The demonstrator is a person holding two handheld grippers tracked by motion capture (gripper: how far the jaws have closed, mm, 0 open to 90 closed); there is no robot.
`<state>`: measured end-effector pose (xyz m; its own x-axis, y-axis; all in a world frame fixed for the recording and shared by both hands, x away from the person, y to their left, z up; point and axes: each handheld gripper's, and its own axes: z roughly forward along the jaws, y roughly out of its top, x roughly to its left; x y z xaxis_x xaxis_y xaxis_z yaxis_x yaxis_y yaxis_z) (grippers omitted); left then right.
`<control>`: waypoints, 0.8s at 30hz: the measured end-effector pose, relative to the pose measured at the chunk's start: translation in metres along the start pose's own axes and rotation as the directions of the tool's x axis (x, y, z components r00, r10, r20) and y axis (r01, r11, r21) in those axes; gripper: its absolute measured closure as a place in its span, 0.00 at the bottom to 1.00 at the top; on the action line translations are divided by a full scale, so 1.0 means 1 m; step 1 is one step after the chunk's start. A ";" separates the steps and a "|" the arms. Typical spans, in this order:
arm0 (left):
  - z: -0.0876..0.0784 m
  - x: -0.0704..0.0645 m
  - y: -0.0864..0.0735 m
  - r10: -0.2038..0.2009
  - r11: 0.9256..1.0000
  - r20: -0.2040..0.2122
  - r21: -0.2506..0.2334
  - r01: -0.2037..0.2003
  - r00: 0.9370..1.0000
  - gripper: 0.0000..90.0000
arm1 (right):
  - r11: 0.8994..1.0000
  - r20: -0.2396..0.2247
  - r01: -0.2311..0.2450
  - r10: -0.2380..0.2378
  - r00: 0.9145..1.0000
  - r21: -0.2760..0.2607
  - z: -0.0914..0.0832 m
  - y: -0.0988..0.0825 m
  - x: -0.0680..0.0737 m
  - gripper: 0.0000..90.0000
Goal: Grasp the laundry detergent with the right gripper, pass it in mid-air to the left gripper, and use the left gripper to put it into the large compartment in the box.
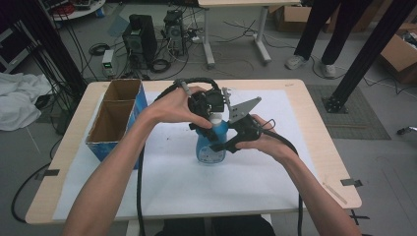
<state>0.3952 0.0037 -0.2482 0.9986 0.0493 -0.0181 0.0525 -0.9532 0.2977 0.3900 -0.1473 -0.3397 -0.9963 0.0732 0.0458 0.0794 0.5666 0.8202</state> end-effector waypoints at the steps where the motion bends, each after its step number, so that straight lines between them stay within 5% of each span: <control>1: 0.000 0.000 0.000 -0.003 1.000 0.002 -0.001 0.003 1.000 0.42 | 1.000 0.000 -0.002 0.002 1.000 0.002 0.000 0.000 0.000 0.39; 24: 0.000 -0.001 0.000 -0.013 1.000 0.016 0.011 0.012 1.000 0.42 | 0.999 -0.014 -0.036 0.036 0.999 0.025 -0.009 -0.002 0.001 0.26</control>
<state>0.3941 0.0039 -0.2483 0.9977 0.0564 -0.0373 0.0648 -0.9558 0.2866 0.3890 -0.1559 -0.3365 -0.9931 0.0823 0.0832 0.1157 0.5836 0.8037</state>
